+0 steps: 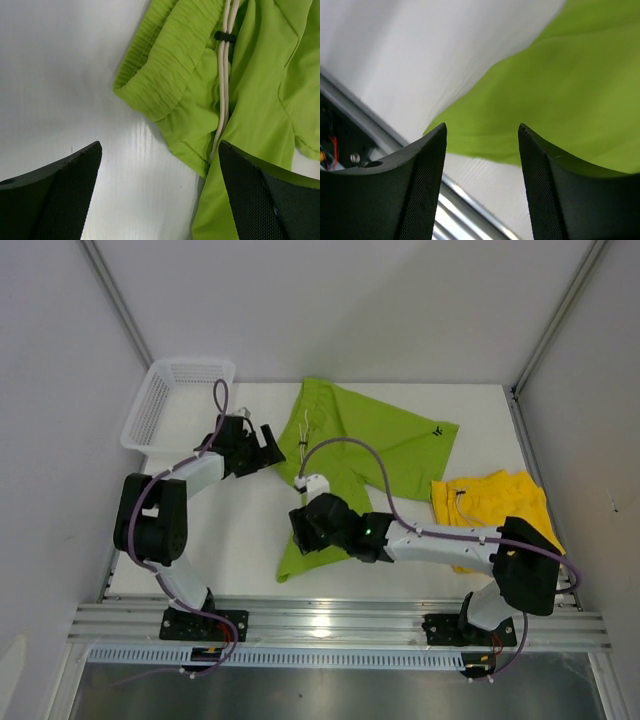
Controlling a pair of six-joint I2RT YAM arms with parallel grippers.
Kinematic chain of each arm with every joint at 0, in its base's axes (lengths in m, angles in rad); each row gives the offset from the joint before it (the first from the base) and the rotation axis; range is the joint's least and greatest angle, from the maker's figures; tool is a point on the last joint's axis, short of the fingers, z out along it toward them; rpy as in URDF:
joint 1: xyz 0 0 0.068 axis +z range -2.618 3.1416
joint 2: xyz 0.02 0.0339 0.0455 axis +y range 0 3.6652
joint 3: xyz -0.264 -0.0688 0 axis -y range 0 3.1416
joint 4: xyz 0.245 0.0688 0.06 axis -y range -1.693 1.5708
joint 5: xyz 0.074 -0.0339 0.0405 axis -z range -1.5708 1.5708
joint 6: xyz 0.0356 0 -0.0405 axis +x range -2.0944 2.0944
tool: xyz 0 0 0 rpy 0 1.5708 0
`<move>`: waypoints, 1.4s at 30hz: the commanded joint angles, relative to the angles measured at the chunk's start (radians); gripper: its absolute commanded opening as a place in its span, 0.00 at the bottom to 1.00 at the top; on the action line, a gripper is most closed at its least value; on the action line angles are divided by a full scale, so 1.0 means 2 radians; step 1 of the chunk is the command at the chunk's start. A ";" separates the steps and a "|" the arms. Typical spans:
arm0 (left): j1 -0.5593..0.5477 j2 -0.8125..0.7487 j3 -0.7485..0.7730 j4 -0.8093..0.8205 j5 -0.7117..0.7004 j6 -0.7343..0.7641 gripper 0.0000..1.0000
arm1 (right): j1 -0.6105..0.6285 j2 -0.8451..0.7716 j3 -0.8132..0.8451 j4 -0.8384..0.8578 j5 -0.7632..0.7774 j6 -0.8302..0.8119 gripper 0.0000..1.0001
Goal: Fold and stack the shorts
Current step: Flatten the shorts out
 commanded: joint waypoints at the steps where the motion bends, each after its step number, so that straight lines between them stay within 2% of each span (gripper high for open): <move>1: 0.008 -0.048 -0.023 0.049 0.017 -0.002 0.99 | 0.070 0.027 0.030 -0.004 0.084 0.003 0.60; 8: 0.014 -0.041 -0.040 0.067 0.040 -0.009 0.93 | 0.168 0.131 0.124 -0.075 0.170 -0.007 0.59; 19: 0.017 0.005 -0.016 0.071 0.061 -0.017 0.84 | 0.191 0.210 0.183 -0.115 0.201 -0.023 0.61; 23: 0.017 0.006 -0.014 0.080 0.063 -0.016 0.79 | 0.193 0.233 0.198 -0.125 0.202 -0.026 0.58; 28: 0.017 0.009 -0.012 0.079 0.063 -0.016 0.72 | 0.194 0.248 0.204 -0.132 0.198 -0.030 0.44; 32: 0.017 0.008 -0.011 0.079 0.063 -0.015 0.72 | 0.196 0.247 0.196 -0.139 0.201 -0.028 0.38; 35: 0.017 0.009 -0.009 0.076 0.063 -0.013 0.70 | 0.196 0.242 0.180 -0.132 0.203 -0.025 0.18; 36: 0.017 0.009 -0.010 0.076 0.063 -0.013 0.70 | 0.196 0.240 0.178 -0.133 0.206 -0.024 0.05; 37: 0.017 0.010 -0.009 0.075 0.063 -0.013 0.67 | 0.196 0.237 0.172 -0.133 0.213 -0.020 0.00; 41: 0.017 0.011 -0.008 0.076 0.063 -0.012 0.62 | 0.198 0.189 0.126 -0.101 0.224 -0.010 0.00; 42: 0.017 0.013 -0.009 0.076 0.063 -0.012 0.62 | 0.198 0.156 0.112 -0.092 0.224 -0.008 0.00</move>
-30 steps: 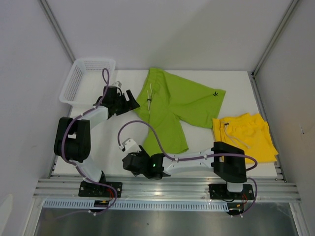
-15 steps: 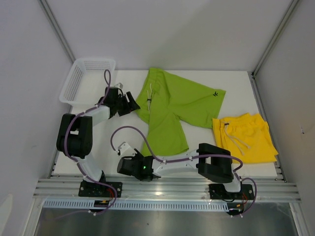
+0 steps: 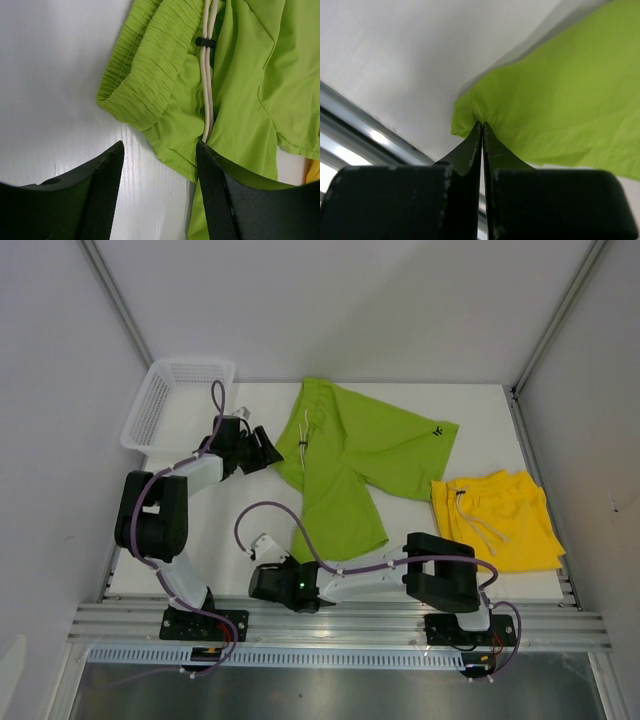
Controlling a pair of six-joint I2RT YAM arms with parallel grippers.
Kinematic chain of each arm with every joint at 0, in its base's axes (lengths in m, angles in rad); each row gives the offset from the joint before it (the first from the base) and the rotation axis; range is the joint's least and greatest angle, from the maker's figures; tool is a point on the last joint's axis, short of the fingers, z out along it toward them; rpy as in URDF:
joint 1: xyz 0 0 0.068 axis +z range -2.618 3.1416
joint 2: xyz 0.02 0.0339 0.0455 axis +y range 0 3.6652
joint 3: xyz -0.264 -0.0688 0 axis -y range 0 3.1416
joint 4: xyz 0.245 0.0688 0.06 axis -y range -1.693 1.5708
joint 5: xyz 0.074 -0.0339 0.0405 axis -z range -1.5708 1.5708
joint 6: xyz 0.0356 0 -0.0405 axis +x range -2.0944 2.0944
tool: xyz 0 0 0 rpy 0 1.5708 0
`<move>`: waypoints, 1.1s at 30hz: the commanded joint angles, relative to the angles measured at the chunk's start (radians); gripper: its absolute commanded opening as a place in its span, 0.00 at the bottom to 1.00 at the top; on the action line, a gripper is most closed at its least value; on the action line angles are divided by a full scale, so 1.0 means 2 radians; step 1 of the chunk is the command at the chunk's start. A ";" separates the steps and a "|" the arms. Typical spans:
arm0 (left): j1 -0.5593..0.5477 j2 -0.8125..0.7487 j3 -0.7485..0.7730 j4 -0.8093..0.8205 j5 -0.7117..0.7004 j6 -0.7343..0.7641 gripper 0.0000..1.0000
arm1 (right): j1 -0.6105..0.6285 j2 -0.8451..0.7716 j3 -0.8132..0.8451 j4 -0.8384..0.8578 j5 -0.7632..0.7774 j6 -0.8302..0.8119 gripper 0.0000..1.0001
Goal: Fold and stack the shorts
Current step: Flatten the shorts out
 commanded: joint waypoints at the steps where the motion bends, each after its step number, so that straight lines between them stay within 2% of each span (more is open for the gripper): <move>1: 0.004 0.005 0.018 0.016 0.010 0.001 0.62 | 0.002 -0.087 -0.044 0.035 0.027 0.020 0.00; 6: 0.004 0.005 0.017 0.016 0.011 -0.002 0.60 | -0.004 -0.203 -0.145 0.075 0.017 0.040 0.00; 9: 0.004 0.005 0.014 0.016 0.015 -0.004 0.60 | -0.017 -0.247 -0.204 0.108 -0.013 0.049 0.00; 13: 0.004 0.004 0.008 0.021 0.009 -0.008 0.66 | -0.039 -0.298 -0.251 0.138 -0.038 0.063 0.00; 19: 0.004 0.017 0.008 0.035 -0.002 -0.027 0.65 | -0.039 -0.336 -0.285 0.152 -0.034 0.073 0.00; 28: 0.001 0.040 0.017 0.053 -0.027 -0.056 0.62 | -0.047 -0.396 -0.303 0.132 -0.031 0.071 0.00; 33: -0.013 0.060 0.046 0.032 -0.070 -0.069 0.62 | -0.049 -0.418 -0.307 0.126 -0.030 0.072 0.00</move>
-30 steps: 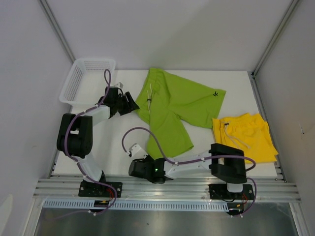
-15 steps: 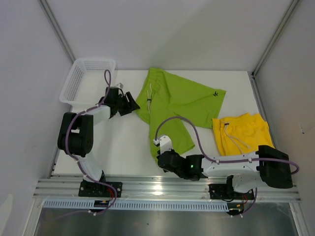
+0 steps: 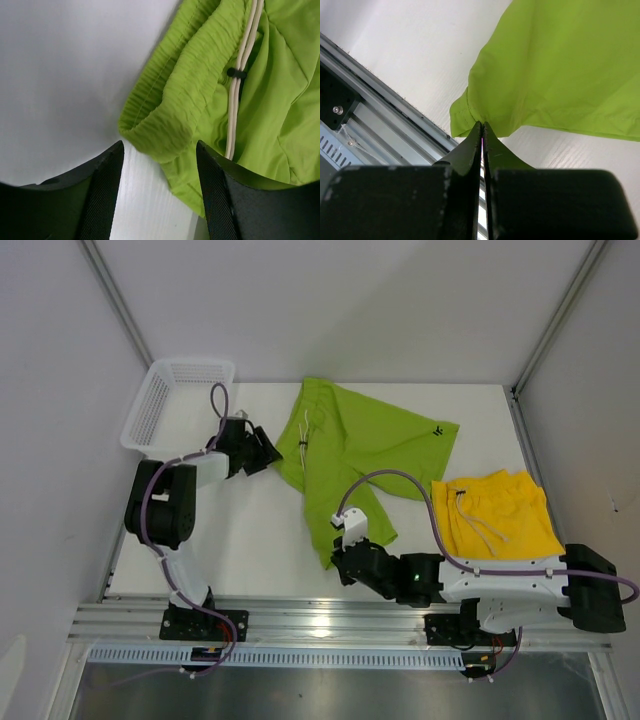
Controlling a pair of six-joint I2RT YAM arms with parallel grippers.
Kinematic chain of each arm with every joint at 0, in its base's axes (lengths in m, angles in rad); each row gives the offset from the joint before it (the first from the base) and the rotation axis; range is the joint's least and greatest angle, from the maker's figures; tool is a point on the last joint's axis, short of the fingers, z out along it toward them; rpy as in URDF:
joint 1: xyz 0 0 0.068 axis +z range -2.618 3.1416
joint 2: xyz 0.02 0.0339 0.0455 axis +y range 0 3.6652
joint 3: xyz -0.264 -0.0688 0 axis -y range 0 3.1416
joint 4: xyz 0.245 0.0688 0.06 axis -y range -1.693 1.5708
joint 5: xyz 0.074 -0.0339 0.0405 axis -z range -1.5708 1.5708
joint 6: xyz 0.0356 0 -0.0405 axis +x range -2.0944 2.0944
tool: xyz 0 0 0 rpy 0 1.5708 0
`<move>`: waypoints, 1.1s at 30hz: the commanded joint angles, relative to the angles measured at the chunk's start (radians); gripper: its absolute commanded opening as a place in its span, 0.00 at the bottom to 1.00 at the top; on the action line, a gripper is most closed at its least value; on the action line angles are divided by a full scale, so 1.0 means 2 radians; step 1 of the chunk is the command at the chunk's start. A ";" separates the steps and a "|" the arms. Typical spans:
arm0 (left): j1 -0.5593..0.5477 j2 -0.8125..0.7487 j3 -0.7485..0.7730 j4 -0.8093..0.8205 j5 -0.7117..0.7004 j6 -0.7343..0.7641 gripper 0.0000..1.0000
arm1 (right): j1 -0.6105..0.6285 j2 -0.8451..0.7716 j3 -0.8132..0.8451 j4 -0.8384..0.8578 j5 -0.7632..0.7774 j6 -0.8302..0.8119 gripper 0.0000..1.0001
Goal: Fold and stack the shorts
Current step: Flatten the shorts out
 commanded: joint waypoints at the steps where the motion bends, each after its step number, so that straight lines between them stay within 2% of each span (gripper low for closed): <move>1: -0.013 0.019 0.042 -0.008 -0.039 -0.019 0.63 | -0.003 -0.020 -0.003 0.005 0.012 0.006 0.00; 3: -0.016 0.032 0.055 -0.013 -0.049 -0.021 0.61 | -0.003 -0.025 -0.003 0.004 0.011 0.005 0.00; 5: -0.016 0.037 0.057 -0.009 -0.055 -0.027 0.52 | -0.003 -0.032 -0.003 0.000 0.011 0.006 0.00; 6: -0.016 0.037 0.057 -0.006 -0.056 -0.030 0.39 | -0.003 -0.037 -0.003 -0.005 0.013 0.007 0.00; 8: -0.016 0.037 0.057 0.000 -0.056 -0.031 0.27 | -0.003 -0.043 -0.004 -0.013 0.016 0.008 0.00; 9: -0.016 0.037 0.059 0.001 -0.055 -0.031 0.12 | -0.003 -0.046 -0.005 -0.018 0.016 0.011 0.00; 11: -0.013 0.035 0.064 -0.003 -0.050 -0.031 0.00 | -0.003 -0.060 -0.008 -0.034 0.017 0.012 0.00; 18: 0.012 0.006 0.081 -0.016 -0.010 -0.024 0.00 | 0.003 -0.101 -0.020 -0.098 -0.012 -0.011 0.00; 24: 0.031 0.001 0.124 -0.069 0.009 -0.003 0.00 | 0.014 -0.160 -0.034 -0.195 0.022 0.042 0.00; 28: 0.035 -0.017 0.136 -0.091 0.013 0.002 0.00 | 0.008 -0.211 -0.025 -0.270 0.075 0.104 0.00; 30: 0.039 -0.033 0.130 -0.098 0.013 0.005 0.00 | -0.002 -0.226 -0.020 -0.280 0.080 0.107 0.00; 33: 0.050 -0.053 0.121 -0.103 0.018 0.012 0.00 | -0.011 -0.234 -0.025 -0.254 0.041 0.079 0.00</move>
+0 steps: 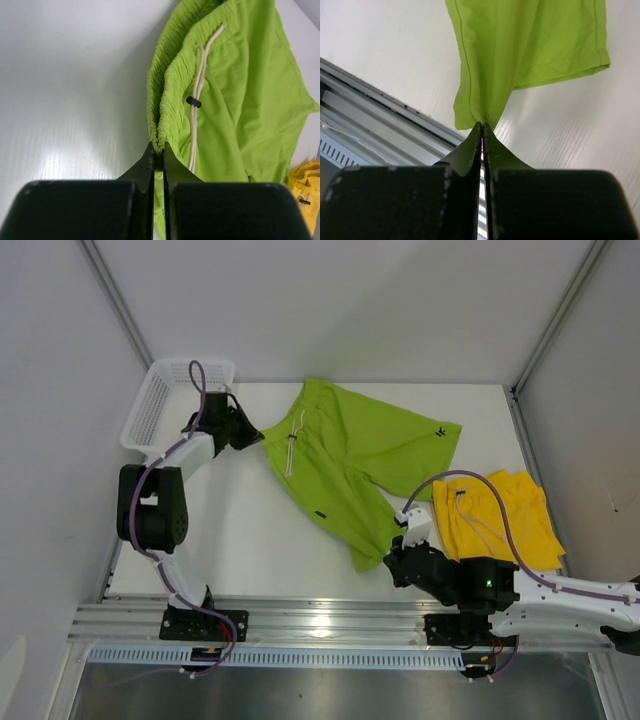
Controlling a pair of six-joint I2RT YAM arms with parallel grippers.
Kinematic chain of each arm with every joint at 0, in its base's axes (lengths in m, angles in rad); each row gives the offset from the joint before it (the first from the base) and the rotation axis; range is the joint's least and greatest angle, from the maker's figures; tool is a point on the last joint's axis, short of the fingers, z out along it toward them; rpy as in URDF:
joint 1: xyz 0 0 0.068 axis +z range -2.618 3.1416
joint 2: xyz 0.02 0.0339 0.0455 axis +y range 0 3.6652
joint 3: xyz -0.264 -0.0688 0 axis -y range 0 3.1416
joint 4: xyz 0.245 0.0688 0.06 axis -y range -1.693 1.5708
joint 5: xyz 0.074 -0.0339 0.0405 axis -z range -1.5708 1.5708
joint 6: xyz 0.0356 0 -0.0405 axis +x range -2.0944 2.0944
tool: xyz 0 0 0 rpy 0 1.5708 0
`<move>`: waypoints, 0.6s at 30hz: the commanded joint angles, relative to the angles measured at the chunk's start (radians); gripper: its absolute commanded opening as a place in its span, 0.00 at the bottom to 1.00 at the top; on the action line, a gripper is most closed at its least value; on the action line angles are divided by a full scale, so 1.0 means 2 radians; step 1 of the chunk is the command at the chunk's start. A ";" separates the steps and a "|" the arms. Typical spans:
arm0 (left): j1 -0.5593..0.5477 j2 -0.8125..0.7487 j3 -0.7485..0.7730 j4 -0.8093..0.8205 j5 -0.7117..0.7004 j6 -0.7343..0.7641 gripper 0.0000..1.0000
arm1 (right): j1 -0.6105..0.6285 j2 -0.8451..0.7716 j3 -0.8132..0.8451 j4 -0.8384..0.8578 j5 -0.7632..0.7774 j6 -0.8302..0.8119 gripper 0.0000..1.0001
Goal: Fold and stack the shorts
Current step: Flatten the shorts out
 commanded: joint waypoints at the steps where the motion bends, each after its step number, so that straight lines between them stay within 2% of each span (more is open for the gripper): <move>1: 0.017 -0.053 0.006 -0.008 0.011 0.017 0.00 | -0.006 0.010 0.009 -0.002 -0.009 0.000 0.00; 4: 0.033 -0.068 0.002 -0.021 0.013 0.024 0.00 | -0.006 0.043 0.002 0.025 -0.038 -0.012 0.00; 8: 0.064 -0.090 -0.001 -0.035 0.016 0.031 0.00 | 0.007 0.114 -0.008 0.107 -0.127 -0.055 0.00; 13: 0.086 -0.119 -0.004 -0.057 -0.003 0.039 0.00 | 0.094 0.207 0.024 0.187 -0.167 -0.101 0.01; 14: 0.089 -0.126 -0.005 -0.057 -0.005 0.038 0.00 | 0.105 0.224 0.031 0.190 -0.167 -0.113 0.07; 15: 0.091 -0.129 -0.008 -0.055 -0.003 0.036 0.00 | 0.112 0.254 0.048 0.188 -0.167 -0.115 0.25; 18: 0.097 -0.139 -0.018 -0.053 0.000 0.034 0.00 | 0.116 0.280 0.061 0.195 -0.183 -0.118 0.46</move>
